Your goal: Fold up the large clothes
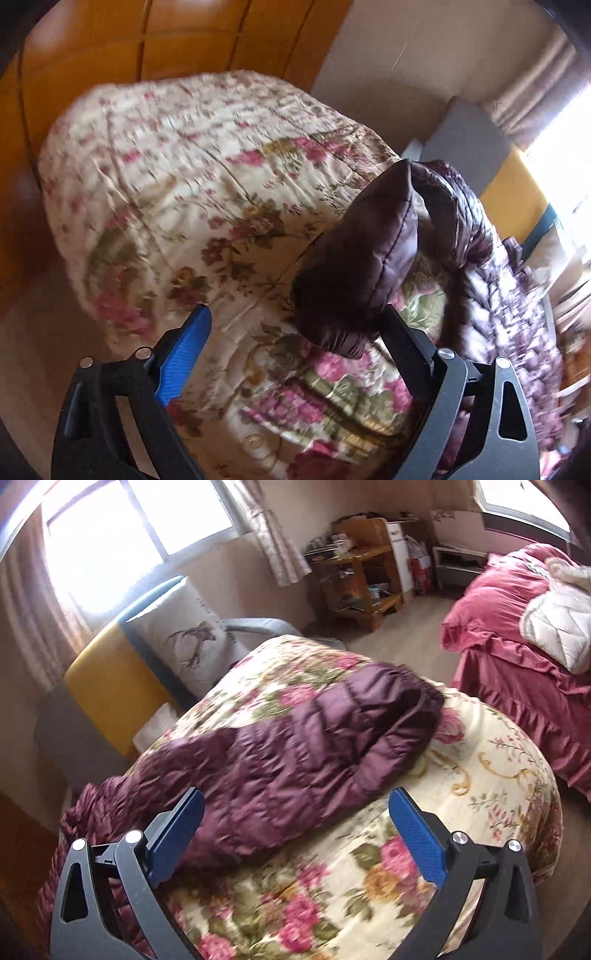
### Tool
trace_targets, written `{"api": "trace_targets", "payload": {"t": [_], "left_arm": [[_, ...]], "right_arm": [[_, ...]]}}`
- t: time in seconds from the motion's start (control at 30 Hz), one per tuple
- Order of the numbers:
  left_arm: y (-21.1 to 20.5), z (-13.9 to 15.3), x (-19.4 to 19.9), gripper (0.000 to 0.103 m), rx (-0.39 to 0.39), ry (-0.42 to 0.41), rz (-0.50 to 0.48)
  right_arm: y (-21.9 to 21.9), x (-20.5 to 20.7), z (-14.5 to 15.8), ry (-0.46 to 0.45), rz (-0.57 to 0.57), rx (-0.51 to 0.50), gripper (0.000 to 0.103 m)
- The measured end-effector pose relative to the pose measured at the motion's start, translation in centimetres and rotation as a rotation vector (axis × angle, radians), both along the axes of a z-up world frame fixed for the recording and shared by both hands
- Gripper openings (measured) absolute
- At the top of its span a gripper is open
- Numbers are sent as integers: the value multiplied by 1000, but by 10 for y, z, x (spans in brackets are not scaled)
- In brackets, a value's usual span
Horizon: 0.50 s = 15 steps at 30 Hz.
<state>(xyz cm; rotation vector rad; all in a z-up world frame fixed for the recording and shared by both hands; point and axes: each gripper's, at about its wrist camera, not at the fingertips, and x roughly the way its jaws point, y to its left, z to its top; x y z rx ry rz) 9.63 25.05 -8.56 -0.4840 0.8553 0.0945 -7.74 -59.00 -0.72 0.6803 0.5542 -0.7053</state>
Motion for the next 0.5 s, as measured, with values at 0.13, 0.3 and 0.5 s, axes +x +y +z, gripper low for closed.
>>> {"api": "trace_targets", "payload": {"t": [0.13, 0.3, 0.5], "left_arm": [[-8, -13, 15, 91, -4, 4, 3], [-26, 2, 48, 18, 160, -43, -69], [9, 97, 73, 14, 550, -302, 53]], "right_arm": [[64, 51, 2, -8, 185, 6, 100], [146, 122, -2, 6, 414, 9, 100], [233, 178, -20, 51, 678, 7, 100]]}}
